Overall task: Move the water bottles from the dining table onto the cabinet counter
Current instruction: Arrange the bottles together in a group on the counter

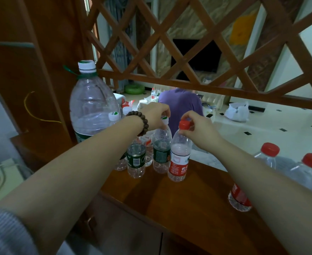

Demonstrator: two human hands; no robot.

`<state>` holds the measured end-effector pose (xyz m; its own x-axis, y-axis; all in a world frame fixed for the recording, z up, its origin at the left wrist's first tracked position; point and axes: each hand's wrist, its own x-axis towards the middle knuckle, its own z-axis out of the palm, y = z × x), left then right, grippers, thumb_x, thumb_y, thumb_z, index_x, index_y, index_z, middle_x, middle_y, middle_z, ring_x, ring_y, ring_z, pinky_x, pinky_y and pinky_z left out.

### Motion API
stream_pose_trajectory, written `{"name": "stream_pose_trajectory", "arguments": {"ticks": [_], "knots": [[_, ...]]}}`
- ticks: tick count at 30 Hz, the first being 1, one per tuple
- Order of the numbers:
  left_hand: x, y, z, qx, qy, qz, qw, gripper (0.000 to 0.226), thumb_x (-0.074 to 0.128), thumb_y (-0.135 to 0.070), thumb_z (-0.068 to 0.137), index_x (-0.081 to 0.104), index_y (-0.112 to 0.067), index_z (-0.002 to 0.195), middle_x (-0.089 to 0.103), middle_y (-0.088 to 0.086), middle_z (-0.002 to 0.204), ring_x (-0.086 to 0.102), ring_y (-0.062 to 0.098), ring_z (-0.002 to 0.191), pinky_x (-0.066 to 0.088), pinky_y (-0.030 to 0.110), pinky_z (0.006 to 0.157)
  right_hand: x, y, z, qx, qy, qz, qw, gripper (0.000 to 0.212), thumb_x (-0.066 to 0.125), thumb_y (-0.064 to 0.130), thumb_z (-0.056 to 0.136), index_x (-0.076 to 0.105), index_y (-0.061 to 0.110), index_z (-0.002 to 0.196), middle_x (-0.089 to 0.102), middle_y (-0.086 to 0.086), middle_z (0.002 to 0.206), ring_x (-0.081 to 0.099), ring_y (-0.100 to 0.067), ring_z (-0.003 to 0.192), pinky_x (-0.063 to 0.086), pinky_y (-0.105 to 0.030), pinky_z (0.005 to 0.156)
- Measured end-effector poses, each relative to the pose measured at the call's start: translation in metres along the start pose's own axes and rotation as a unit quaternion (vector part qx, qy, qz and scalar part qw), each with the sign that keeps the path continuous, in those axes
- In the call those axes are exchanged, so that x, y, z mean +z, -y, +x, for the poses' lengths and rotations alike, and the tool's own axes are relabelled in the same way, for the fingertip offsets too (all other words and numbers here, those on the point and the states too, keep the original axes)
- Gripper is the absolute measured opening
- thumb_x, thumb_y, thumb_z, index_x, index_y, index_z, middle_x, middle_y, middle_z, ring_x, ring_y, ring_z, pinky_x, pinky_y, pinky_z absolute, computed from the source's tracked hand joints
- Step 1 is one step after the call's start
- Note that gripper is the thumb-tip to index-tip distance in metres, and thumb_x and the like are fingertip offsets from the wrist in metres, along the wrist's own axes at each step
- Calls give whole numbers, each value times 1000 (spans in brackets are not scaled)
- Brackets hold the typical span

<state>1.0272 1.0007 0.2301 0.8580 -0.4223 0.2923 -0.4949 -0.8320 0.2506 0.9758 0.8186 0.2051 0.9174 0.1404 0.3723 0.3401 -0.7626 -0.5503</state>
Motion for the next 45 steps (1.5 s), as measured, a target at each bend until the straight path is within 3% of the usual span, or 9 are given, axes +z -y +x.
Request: {"name": "stream_pose_trajectory", "arguments": {"ticks": [11,19,21,25,28,33,35,39,45], "knots": [[-10,-5,-9,17,23,-4,1000,59,79,-24,74,54,-13,127,58,6,125,54,19,114,43,29,93,2,4,-2,5,33,2,999,42,73,27,78,55,22,115,65,-1,103,61,-21,90,50,-43,82],[-17,-12,-23,35,-9,-32,999,55,71,-31,81,52,-15,131,55,4,130,50,18,118,40,32,99,0,-2,-7,-3,31,-1,1000,61,76,25,76,50,20,131,64,-6,116,58,-14,92,45,-28,82],[-17,-16,-27,37,-22,-31,999,54,68,-33,83,50,-17,132,54,3,133,49,19,121,39,34,100,-2,-1,-7,1,31,-3,1000,65,76,25,76,48,19,134,63,-7,119,59,-17,98,44,-27,83],[-19,-28,-32,53,-39,-51,997,55,65,-36,85,47,-17,134,51,3,135,48,19,121,40,36,99,-15,4,-14,7,29,-33,999,70,75,32,78,43,17,139,57,-10,129,53,-25,118,44,-38,96],[-21,-45,-32,76,-52,-67,994,54,65,-35,85,48,-16,134,51,2,135,47,17,122,39,29,97,-37,7,-26,10,28,-75,997,65,71,35,81,47,15,138,57,-9,132,52,-23,121,43,-40,100],[-13,-97,-28,144,-87,-117,979,47,62,-32,88,51,-12,129,54,5,130,48,17,119,33,20,90,-102,2,-70,8,-27,-161,987,49,67,39,84,57,17,127,60,-3,127,54,-20,117,40,-31,94],[-1,-125,-26,166,-78,-150,972,46,60,-37,88,52,-14,128,55,3,129,49,14,117,35,20,90,-130,-7,-91,25,-58,-171,983,49,65,43,83,59,18,125,61,-1,126,55,-17,115,39,-27,91],[31,-178,-20,177,0,-184,967,58,61,-47,84,45,-20,134,53,2,128,50,15,115,45,37,95,-170,-39,-131,73,-103,-179,976,48,65,44,83,60,20,124,61,0,127,54,-15,115,36,-22,88],[70,-215,-4,165,72,-145,973,71,71,-44,77,37,-25,137,50,4,133,51,18,116,48,39,92,-189,-87,-172,140,-96,-192,967,70,67,47,80,41,25,140,45,-1,144,40,-19,131,31,-32,104]]}}
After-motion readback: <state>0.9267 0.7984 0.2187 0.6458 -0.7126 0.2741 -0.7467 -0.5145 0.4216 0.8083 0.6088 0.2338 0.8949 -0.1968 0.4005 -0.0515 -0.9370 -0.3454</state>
